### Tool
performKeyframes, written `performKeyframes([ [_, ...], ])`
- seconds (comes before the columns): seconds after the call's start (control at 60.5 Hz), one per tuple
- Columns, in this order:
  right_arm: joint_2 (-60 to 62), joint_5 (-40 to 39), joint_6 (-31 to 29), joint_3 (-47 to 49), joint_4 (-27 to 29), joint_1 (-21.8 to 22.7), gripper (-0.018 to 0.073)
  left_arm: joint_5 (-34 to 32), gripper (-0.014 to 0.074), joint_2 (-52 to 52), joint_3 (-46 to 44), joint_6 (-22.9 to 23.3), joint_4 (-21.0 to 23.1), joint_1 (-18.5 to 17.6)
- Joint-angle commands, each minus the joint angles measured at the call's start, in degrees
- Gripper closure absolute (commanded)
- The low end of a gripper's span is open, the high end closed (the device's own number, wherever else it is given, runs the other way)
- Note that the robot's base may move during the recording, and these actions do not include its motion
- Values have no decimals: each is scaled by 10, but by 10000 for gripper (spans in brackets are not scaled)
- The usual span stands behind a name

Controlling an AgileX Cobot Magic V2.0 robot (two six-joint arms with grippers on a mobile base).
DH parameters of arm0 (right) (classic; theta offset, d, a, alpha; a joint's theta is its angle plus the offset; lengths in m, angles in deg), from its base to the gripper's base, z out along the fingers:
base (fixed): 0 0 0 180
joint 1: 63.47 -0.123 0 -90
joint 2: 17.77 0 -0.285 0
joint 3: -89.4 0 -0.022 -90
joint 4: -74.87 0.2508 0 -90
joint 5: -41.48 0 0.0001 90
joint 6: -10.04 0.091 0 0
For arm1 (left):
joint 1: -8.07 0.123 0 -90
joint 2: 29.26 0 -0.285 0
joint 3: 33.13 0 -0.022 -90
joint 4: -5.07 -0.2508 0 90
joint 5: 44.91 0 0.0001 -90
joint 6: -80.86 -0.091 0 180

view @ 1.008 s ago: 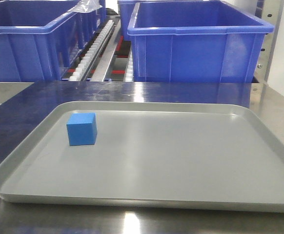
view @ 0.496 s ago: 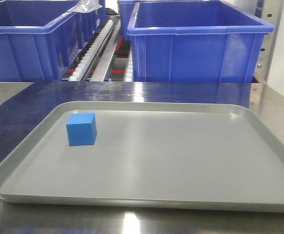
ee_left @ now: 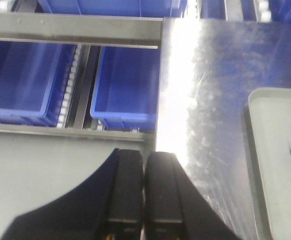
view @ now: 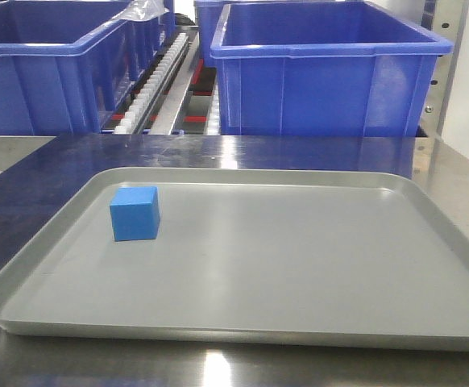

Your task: Sort and place red and blue blocks on shelf

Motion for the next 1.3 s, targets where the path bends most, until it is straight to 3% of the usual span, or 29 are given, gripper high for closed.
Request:
performKeyframes([
  [0.0,-4,-55,-2,17,-7,4,502,-32,463,7,-18,-2,-4,-4],
  [0.248,-4,-55,-2,17,-7,4,502,-34,425,33,-18,-3,11,-4],
  [0.314,-4,-55,-2,17,-7,4,502,-36,342,48,-18,-20,43,-4],
  [0.413,-4,-55,-2,17,-7,4,502,-48,121,86,-18,-36,100,-4],
  [0.479,-4,-55,-2,17,-7,4,502,-62,29,113,-18,-37,144,-4],
  [0.677,-4,-55,-2,17,-7,4,502,-108,50,199,-19,-93,285,-4],
  [0.76,-4,-55,-2,17,-7,4,502,-112,50,235,-25,-104,313,-4],
  [0.892,-4,-55,-2,17,-7,4,502,-111,50,282,-50,-107,319,-23],
  [1.288,-4,-55,-2,17,-7,4,502,-125,51,410,-167,-90,309,-145],
])
